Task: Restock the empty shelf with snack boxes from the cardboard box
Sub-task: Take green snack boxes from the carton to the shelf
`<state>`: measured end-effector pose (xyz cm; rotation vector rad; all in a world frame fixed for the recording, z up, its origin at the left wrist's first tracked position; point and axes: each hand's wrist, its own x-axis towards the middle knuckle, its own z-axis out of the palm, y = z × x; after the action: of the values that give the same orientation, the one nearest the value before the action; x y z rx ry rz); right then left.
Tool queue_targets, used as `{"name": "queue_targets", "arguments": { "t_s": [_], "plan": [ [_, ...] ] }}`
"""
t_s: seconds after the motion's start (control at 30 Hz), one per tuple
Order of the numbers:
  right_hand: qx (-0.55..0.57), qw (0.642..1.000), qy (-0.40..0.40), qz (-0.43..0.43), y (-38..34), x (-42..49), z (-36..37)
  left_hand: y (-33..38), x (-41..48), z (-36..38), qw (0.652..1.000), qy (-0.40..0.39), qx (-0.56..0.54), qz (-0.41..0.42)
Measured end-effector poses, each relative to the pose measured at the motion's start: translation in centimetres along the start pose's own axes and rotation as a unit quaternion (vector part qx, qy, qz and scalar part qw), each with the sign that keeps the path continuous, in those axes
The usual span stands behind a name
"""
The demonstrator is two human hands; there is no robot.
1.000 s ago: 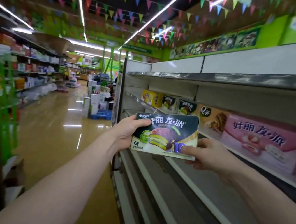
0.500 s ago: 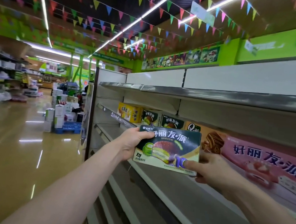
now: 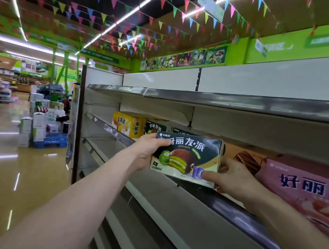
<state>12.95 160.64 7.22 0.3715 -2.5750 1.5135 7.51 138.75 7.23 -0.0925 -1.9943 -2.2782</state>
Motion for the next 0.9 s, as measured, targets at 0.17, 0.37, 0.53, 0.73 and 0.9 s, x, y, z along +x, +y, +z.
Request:
{"name": "queue_targets", "arguments": {
  "t_s": [0.17,0.37,0.53,0.73,0.9],
  "plan": [
    [-0.021,1.0,0.008,-0.013,0.4,3.8,-0.1,-0.5,3.4,0.4,0.999,0.034,-0.011,0.002],
    [-0.098,0.994,0.037,-0.022,0.8,7.9,1.4,-0.8,8.7,-0.5,1.0,0.021,-0.012,0.018],
    [-0.127,0.991,0.047,0.011,1.8,11.7,3.4,-1.2,13.7,-1.6,0.999,-0.026,0.046,0.007],
    [-0.178,0.982,0.049,0.048,3.1,15.7,5.8,-2.3,19.0,-3.8,0.989,-0.082,0.126,0.005],
    [-0.226,0.962,0.092,0.119,3.7,18.3,6.5,-2.7,21.8,-4.2,0.937,-0.135,0.308,0.096]
  ]
}}
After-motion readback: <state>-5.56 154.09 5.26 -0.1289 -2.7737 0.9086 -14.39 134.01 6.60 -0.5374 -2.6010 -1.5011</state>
